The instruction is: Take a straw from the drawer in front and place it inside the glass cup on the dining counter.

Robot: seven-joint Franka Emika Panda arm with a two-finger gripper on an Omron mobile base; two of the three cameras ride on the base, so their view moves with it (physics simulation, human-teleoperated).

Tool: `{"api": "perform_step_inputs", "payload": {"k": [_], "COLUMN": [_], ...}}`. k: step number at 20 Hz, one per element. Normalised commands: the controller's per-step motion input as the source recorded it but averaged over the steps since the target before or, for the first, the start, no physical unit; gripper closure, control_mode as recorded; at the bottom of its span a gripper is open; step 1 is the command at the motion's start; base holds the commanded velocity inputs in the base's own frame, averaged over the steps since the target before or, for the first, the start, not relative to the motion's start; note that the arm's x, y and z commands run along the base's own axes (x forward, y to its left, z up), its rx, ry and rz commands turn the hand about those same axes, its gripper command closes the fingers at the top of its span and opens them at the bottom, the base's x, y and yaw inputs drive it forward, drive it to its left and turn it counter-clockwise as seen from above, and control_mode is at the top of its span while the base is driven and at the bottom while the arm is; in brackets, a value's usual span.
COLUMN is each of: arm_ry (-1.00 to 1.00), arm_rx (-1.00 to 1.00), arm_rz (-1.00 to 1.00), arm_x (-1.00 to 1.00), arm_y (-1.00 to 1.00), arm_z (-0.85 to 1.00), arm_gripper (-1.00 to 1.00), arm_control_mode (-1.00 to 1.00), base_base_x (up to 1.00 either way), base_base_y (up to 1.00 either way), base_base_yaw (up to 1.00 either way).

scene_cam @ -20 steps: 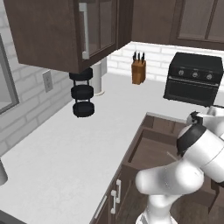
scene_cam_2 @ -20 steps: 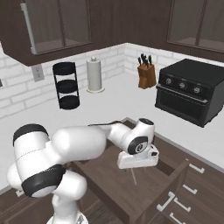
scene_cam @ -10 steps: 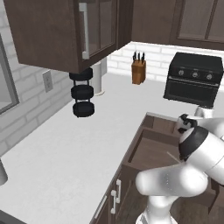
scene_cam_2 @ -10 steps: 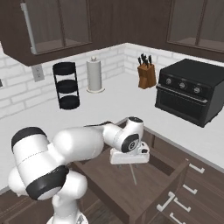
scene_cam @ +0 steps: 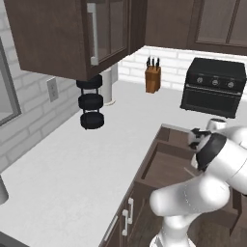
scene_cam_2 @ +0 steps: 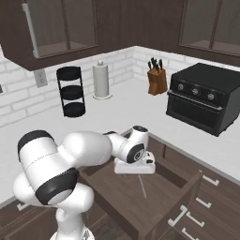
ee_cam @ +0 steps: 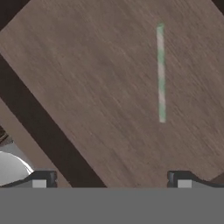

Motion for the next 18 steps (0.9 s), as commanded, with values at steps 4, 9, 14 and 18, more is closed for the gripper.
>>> {"api": "perform_step_inputs", "payload": {"k": [4,9,14,18], "arm_ry": [0.0,0.0,0.0,0.0], "arm_rx": [-0.04,-0.05,-0.02,0.0], "arm_rz": [-0.04,-0.02,-0.04,-0.02], "arm_x": [0.3,0.26,0.17,0.0], "arm_y": [0.0,0.0,0.0,-0.09], "arm_z": [-0.23,-0.3,-0.24,-0.02], "arm_gripper": [-1.0,-1.0,-1.0,-1.0], "arm_control_mode": [-1.0,-1.0,-1.0,-1.0], "base_base_x": [0.0,0.0,0.0,0.0], "base_base_y": [0.0,0.0,0.0,0.0], "base_base_yaw": [0.0,0.0,0.0,0.0]}}
